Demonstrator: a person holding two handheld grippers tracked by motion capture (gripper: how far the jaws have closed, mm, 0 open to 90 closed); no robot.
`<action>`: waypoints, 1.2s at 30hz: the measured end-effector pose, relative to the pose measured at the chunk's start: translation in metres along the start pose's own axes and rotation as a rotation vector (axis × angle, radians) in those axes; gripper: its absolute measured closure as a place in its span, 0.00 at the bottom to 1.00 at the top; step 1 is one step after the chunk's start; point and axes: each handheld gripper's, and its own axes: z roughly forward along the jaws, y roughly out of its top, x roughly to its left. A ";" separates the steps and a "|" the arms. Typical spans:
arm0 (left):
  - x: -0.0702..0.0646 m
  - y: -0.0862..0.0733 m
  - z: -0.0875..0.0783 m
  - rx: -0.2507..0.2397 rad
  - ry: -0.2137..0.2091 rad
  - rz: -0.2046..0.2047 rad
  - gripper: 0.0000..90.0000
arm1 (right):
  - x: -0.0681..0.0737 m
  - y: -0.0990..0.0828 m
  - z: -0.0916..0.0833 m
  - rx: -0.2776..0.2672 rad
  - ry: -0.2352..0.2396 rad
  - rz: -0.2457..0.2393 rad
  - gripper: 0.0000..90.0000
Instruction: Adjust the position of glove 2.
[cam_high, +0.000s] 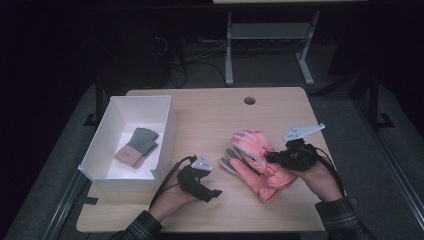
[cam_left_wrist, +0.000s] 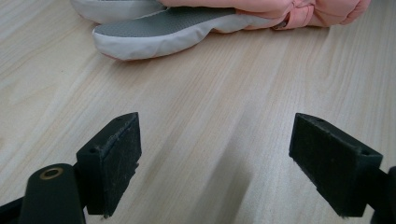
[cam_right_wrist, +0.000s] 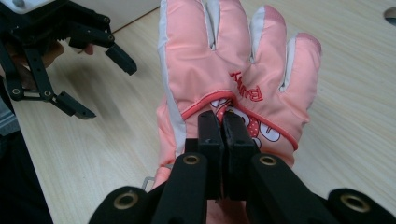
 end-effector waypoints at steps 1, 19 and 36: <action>0.000 0.000 0.000 0.000 0.001 -0.002 0.18 | 0.002 0.001 0.003 0.007 0.005 -0.014 0.98; -0.001 -0.001 0.001 0.002 0.001 -0.002 0.18 | 0.009 0.000 0.039 0.089 0.020 -0.044 0.97; -0.003 0.000 0.005 0.016 -0.007 0.009 0.19 | 0.012 -0.010 0.062 0.162 0.018 -0.054 0.91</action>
